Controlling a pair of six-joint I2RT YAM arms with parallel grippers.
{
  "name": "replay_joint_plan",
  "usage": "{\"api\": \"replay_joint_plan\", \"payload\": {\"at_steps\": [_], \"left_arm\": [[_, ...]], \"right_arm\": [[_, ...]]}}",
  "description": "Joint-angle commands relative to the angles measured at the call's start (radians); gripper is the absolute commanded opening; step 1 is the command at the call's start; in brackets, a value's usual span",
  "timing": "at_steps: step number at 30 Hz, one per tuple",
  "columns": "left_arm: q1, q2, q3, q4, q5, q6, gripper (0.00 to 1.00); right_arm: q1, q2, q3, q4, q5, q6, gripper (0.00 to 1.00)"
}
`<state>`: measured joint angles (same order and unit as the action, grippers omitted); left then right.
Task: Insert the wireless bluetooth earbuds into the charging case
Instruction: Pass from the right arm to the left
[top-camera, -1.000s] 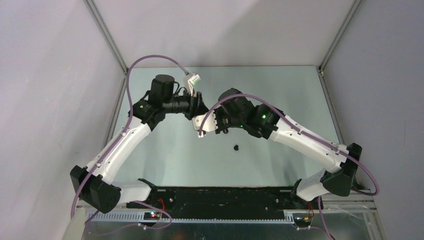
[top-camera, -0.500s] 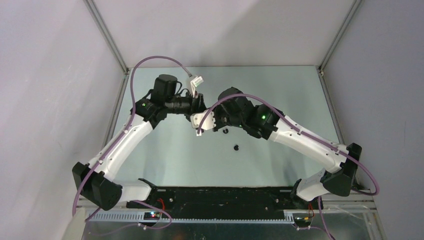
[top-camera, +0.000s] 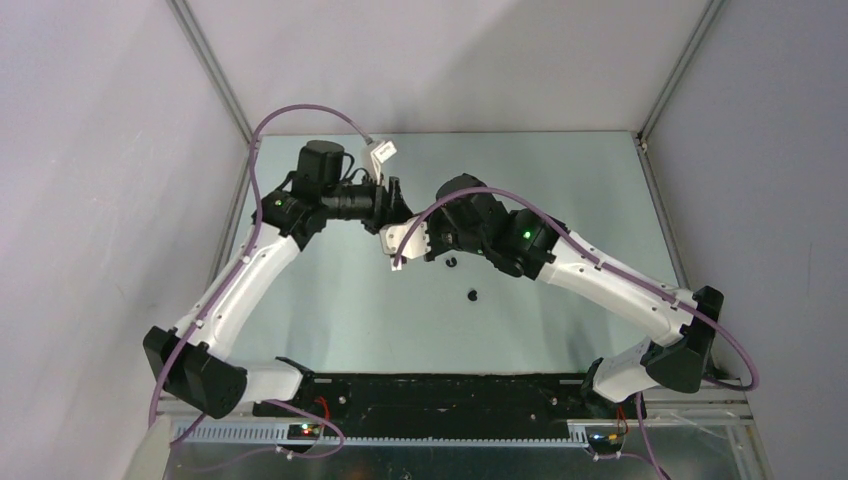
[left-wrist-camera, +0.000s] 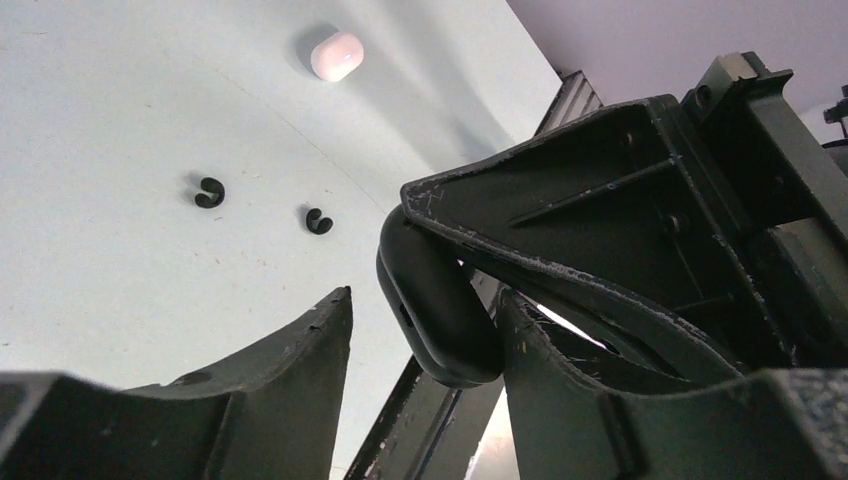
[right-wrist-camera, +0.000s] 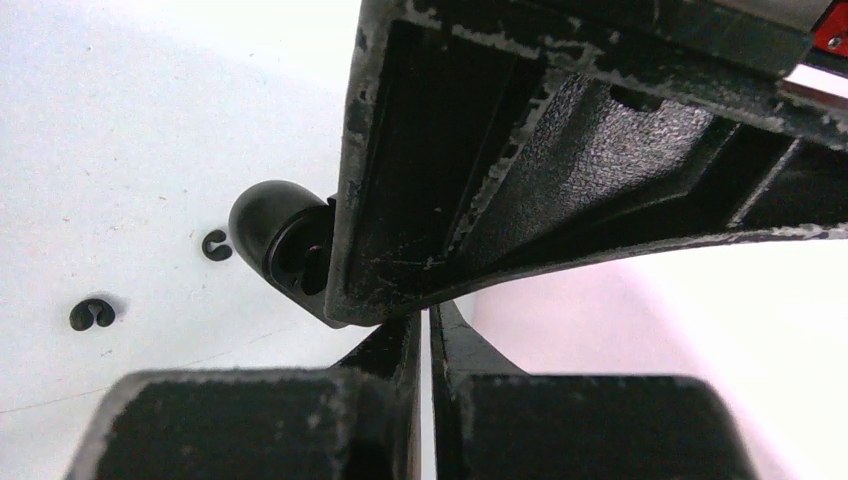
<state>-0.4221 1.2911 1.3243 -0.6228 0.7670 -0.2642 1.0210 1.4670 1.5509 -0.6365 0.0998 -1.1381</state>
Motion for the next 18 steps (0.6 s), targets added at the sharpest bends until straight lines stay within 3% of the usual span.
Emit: {"api": "replay_joint_plan", "payload": {"at_steps": [1, 9, 11, 13, 18], "left_arm": [[0.008, 0.008, 0.039, 0.036, 0.022, -0.028, 0.58], [0.008, 0.027, 0.057, 0.037, 0.042, -0.023, 0.36], [0.008, 0.031, 0.067, 0.037, 0.047, -0.014, 0.23], [0.008, 0.035, 0.085, 0.038, 0.049, -0.002, 0.04], [0.009, 0.021, 0.089, 0.039, 0.045, 0.029, 0.0]], "right_arm": [[0.013, -0.009, -0.001, 0.032, -0.02, 0.002, 0.0], [0.015, -0.004, -0.002, 0.027, -0.028, 0.008, 0.0], [0.015, -0.002, -0.003, 0.024, -0.032, 0.01, 0.0], [0.015, -0.001, -0.003, 0.023, -0.035, 0.019, 0.0], [0.01, -0.002, -0.002, 0.021, -0.04, 0.06, 0.0]]}}
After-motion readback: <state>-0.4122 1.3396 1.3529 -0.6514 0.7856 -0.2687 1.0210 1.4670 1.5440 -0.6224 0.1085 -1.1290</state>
